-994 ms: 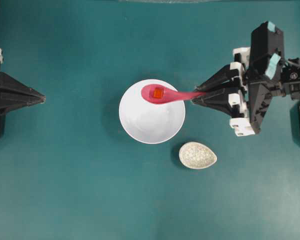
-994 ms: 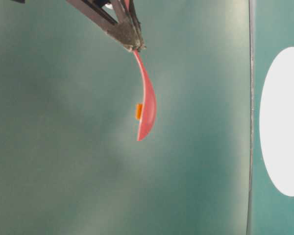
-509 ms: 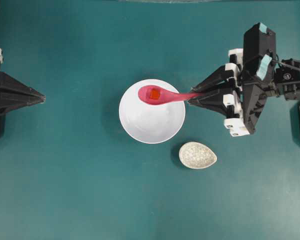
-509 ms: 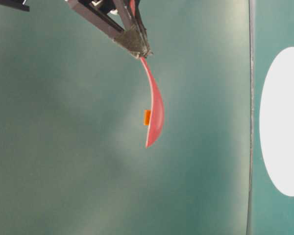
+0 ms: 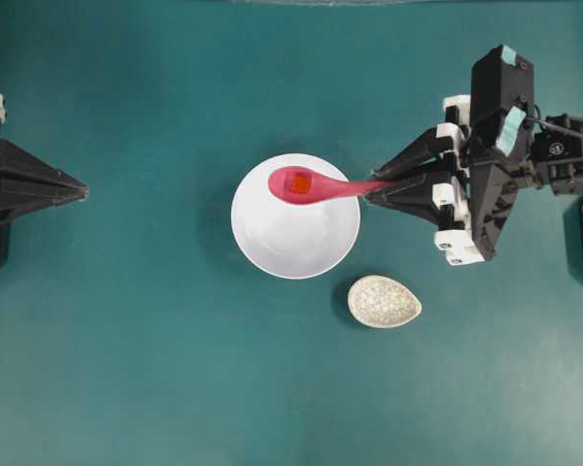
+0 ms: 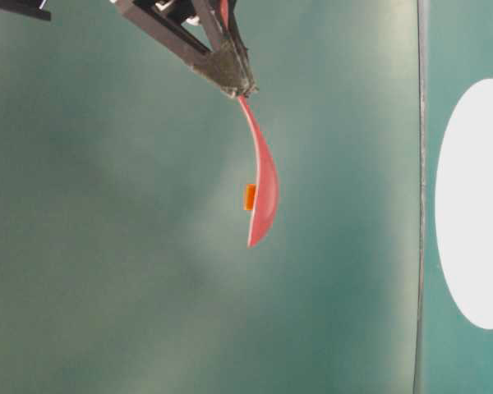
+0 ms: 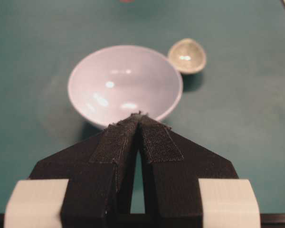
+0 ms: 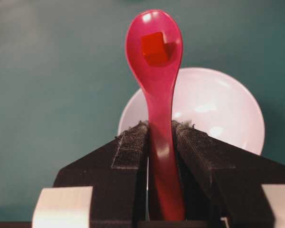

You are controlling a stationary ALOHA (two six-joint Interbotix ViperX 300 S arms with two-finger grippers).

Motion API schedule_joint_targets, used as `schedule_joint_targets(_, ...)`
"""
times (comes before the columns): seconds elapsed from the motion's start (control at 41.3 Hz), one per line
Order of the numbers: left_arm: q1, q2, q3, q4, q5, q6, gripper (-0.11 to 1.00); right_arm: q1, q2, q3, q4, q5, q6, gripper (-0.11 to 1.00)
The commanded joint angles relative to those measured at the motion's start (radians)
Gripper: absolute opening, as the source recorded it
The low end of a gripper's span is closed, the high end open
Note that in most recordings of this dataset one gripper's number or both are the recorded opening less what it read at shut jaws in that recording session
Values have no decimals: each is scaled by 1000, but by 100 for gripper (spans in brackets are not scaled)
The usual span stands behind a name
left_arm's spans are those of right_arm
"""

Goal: Grip the spoon and scoop the red block from the bowl with right arm.
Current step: 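Hold the spoon with the red cube raised above the bowl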

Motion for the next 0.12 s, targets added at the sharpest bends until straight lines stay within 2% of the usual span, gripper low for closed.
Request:
schedule_joint_targets(0.0, -2, 5, -32, 2, -5, -2, 0, 5, -5, -29, -2, -6, 2, 24)
schedule_joint_targets(0.097, -2, 5, -32, 2, -5, -3, 0, 5, -5, -29, -2, -5, 3, 24)
